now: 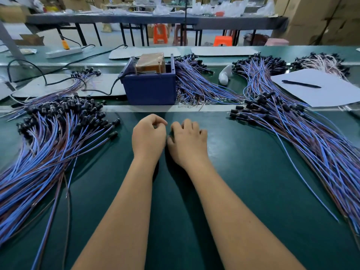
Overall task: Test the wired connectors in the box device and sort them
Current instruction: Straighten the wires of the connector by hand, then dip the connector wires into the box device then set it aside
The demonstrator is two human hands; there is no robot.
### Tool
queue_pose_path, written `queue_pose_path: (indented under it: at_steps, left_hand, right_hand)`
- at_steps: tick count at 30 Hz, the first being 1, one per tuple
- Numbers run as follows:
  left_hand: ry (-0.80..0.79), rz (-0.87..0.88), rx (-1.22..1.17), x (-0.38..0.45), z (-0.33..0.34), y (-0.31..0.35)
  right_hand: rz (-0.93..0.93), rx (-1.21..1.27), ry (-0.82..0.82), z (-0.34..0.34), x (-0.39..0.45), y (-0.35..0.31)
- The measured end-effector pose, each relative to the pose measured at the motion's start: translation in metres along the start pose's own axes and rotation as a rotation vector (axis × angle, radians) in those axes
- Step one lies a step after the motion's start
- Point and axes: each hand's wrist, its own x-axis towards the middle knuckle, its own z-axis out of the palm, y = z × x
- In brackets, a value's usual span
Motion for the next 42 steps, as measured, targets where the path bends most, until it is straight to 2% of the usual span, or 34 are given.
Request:
queue_pose_path:
  at_steps: [4, 7, 9, 11, 15, 23, 27, 29, 30, 32, 34, 36, 39, 42]
  left_hand:
    - [0.190, -0.040, 0.314, 0.009, -0.021, -0.009]
    - [0.167, -0.110, 0.530, 0.015, -0.038, -0.020]
    - [0.136, -0.196, 0.585, 0.018, -0.045, -0.026]
    - [0.126, -0.239, 0.570, 0.018, -0.048, -0.028]
    - [0.082, -0.205, 0.609, 0.016, -0.047, -0.027]
    - [0.136, -0.309, 0.568, 0.022, -0.058, -0.033]
    - [0.185, -0.152, 0.495, 0.021, -0.050, -0.030]
    - [0.203, -0.044, 0.306, 0.018, -0.040, -0.021]
    - [0.184, -0.008, 0.125, 0.016, -0.035, -0.016]
    - [0.070, 0.008, -0.314, 0.011, -0.028, -0.003]
    - [-0.108, -0.010, -0.691, 0.005, -0.023, 0.009]
    - [-0.290, -0.044, -0.925, 0.001, -0.019, 0.017]
    - [-0.604, -0.106, -0.989, 0.000, -0.016, 0.019]
    - [-0.876, -0.143, -0.882, -0.003, -0.018, 0.017]
  right_hand:
    - [0.047, 0.007, -0.017, 0.004, 0.009, 0.002]
    - [0.030, -0.036, -0.013, 0.007, 0.009, -0.005]
    - [0.034, -0.047, -0.004, 0.008, 0.008, -0.006]
    - [0.035, -0.052, -0.001, 0.008, 0.008, -0.006]
    - [0.022, -0.038, -0.008, 0.006, 0.006, -0.003]
    - [-0.002, -0.004, -0.027, 0.001, 0.004, 0.000]
    - [0.001, 0.038, -0.001, 0.002, 0.005, 0.001]
    - [-0.007, 0.169, 0.030, 0.002, 0.006, 0.003]
    - [0.000, 0.301, 0.042, 0.001, 0.006, 0.003]
    - [0.071, 0.697, 0.026, -0.003, 0.006, 0.003]
    - [0.190, 1.140, -0.064, -0.009, 0.008, 0.000]
    - [0.251, 1.456, -0.187, -0.013, 0.011, 0.002]
    - [0.213, 1.663, -0.303, -0.016, 0.012, 0.010]
    - [0.190, 1.749, -0.338, -0.017, 0.014, 0.019]
